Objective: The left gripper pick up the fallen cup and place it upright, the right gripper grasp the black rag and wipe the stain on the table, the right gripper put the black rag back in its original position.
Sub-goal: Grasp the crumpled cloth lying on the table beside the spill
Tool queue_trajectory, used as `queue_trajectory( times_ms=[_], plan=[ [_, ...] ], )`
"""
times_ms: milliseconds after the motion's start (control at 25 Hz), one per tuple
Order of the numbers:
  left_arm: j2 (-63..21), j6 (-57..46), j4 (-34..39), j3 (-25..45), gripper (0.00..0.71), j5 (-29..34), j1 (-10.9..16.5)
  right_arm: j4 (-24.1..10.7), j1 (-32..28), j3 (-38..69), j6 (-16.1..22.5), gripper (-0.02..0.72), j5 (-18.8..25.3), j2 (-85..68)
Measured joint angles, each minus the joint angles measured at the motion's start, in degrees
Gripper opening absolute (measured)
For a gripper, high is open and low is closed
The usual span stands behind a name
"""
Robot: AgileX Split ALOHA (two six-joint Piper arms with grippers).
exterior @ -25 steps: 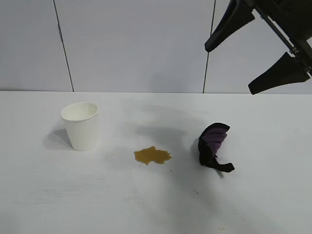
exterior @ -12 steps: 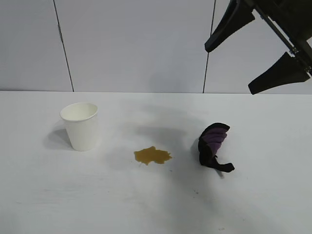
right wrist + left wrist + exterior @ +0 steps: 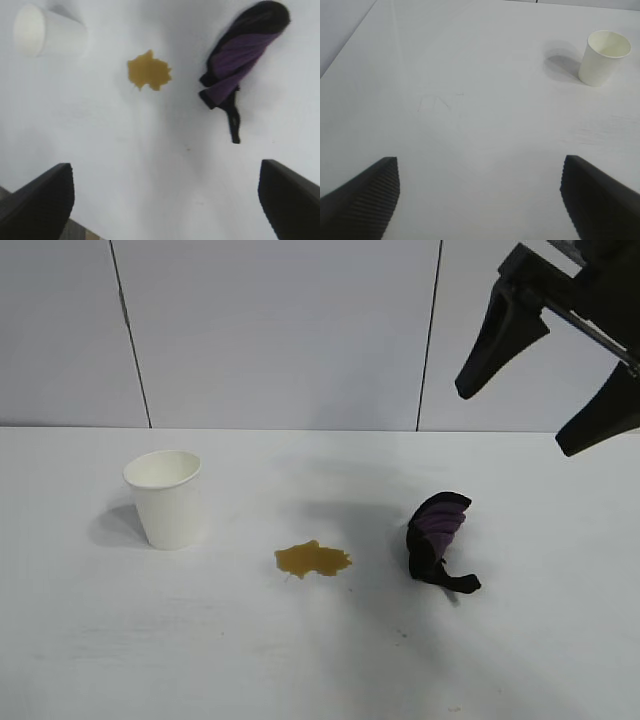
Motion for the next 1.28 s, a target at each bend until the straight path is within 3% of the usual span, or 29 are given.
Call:
queue_trajectory(
  times_ms=[200,520,720,880,1280],
  plan=[
    [0.00,0.00,0.00,0.05,0.630,0.00,0.00,-5.56,0.87,-4.06,5.30,0.694,0.12,3.37],
    [0.00,-0.05,-0.02,0.05,0.630,0.00,0.00,-14.28,8.92,-13.11,14.20,0.694,0.38,12.08],
    [0.00,-0.05,-0.02,0.05,0.630,0.00,0.00,-15.61,10.07,-15.28,17.35,0.681,-0.53,18.28],
    [0.00,-0.05,-0.02,0.05,0.630,0.00,0.00,-16.22,10.01,-15.29,17.78,0.620,-1.04,22.61],
    [0.00,-0.11,-0.02,0.05,0.630,0.00,0.00,-16.35,10.01,-15.40,18.44,0.609,-6.86,24.85]
  ],
)
